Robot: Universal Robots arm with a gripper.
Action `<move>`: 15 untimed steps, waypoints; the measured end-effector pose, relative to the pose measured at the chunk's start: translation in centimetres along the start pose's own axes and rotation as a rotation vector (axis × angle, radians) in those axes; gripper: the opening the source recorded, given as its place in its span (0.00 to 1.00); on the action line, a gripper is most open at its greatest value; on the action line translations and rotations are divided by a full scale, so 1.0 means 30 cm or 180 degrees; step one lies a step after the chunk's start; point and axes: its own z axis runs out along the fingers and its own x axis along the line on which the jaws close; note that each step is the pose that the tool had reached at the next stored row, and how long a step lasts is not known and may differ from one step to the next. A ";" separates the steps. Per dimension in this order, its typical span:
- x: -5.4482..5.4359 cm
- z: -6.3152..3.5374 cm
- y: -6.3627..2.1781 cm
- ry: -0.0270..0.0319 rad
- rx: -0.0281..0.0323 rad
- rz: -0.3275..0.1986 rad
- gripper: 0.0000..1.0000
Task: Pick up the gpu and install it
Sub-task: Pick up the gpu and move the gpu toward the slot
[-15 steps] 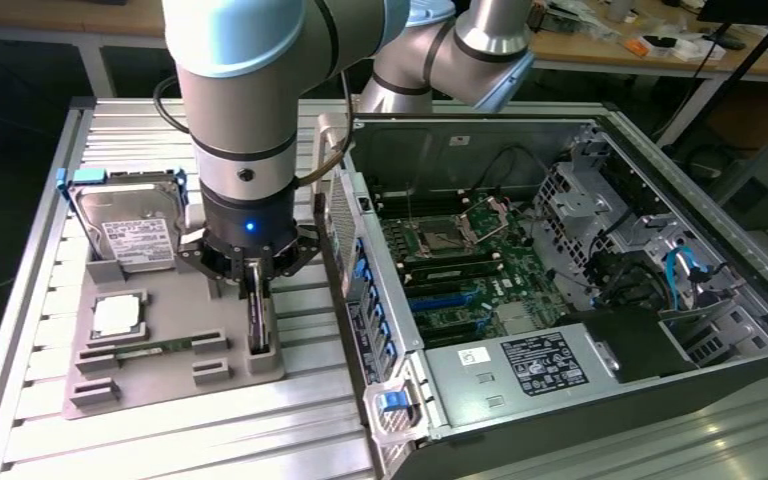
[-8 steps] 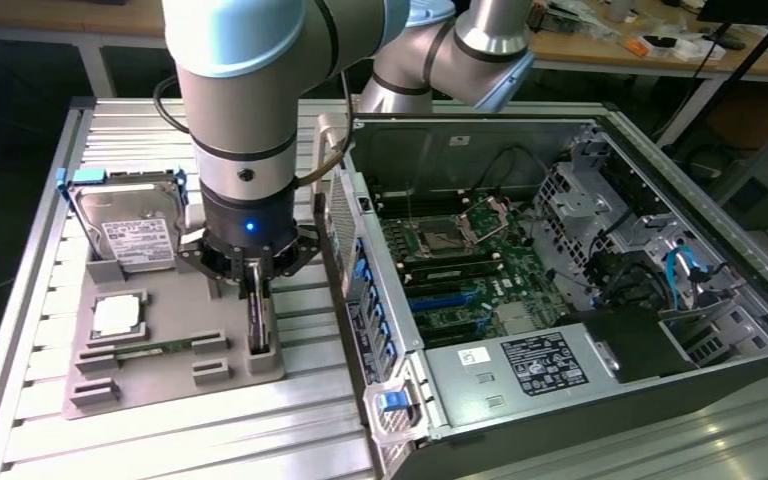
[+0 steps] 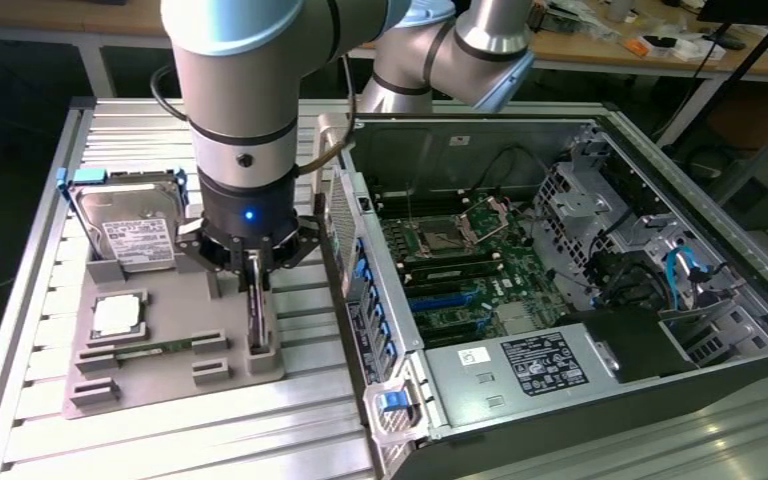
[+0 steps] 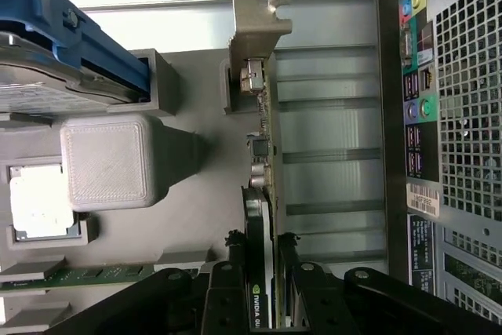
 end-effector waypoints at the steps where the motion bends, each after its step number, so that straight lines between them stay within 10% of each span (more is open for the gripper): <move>1: 0.000 -0.009 0.000 0.0000 0.0000 0.0000 0.27; 15: -0.001 -0.109 0.005 0.0001 -0.0016 0.0000 0.27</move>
